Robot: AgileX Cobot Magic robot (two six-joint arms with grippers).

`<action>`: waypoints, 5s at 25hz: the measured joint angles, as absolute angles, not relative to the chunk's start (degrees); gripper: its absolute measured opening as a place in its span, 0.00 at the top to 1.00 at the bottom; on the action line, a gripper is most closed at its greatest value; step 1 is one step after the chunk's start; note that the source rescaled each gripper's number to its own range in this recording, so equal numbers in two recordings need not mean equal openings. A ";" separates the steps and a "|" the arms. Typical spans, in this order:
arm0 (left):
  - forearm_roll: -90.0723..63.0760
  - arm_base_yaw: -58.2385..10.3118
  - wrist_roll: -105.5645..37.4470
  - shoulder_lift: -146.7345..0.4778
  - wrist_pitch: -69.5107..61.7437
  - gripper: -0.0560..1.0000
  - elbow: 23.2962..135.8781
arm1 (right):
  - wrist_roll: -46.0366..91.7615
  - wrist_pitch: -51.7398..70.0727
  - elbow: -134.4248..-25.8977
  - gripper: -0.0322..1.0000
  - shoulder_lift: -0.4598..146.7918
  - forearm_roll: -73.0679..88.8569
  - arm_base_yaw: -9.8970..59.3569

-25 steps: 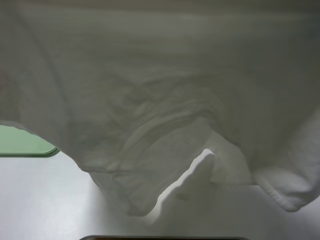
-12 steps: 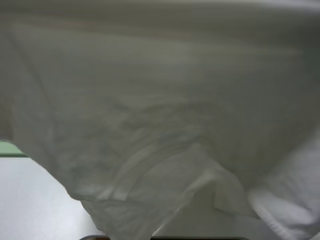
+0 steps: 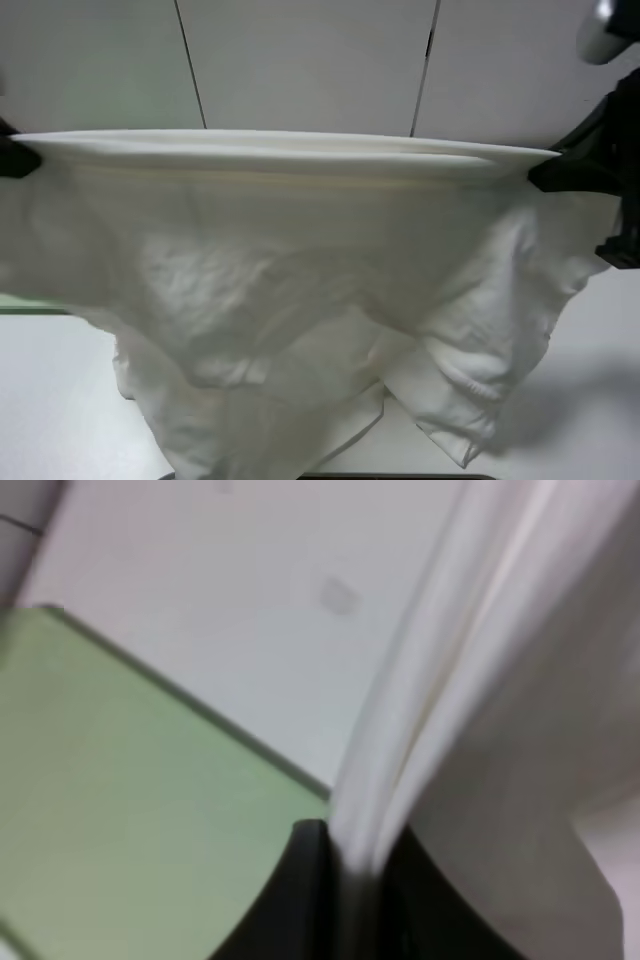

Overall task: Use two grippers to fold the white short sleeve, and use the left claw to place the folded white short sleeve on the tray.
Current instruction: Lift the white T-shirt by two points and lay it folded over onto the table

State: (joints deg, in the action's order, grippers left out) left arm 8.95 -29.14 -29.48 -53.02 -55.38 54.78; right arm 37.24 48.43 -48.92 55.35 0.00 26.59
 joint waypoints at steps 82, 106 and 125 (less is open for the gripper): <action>12.40 -23.24 -27.52 -104.02 -50.03 0.08 71.92 | 33.07 55.10 -63.28 0.08 92.71 -4.16 12.39; 8.14 -23.30 -18.50 -103.99 -35.94 0.01 76.45 | 17.91 45.52 -63.28 0.00 85.15 -2.60 12.39; 3.28 -36.76 -19.09 -114.14 -49.70 0.02 76.55 | 17.09 45.52 -63.28 0.00 85.15 -0.34 12.39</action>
State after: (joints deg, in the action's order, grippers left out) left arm 3.28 -36.76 -19.09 -114.14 -49.70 76.55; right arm 17.09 45.52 -63.28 85.15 -0.34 12.39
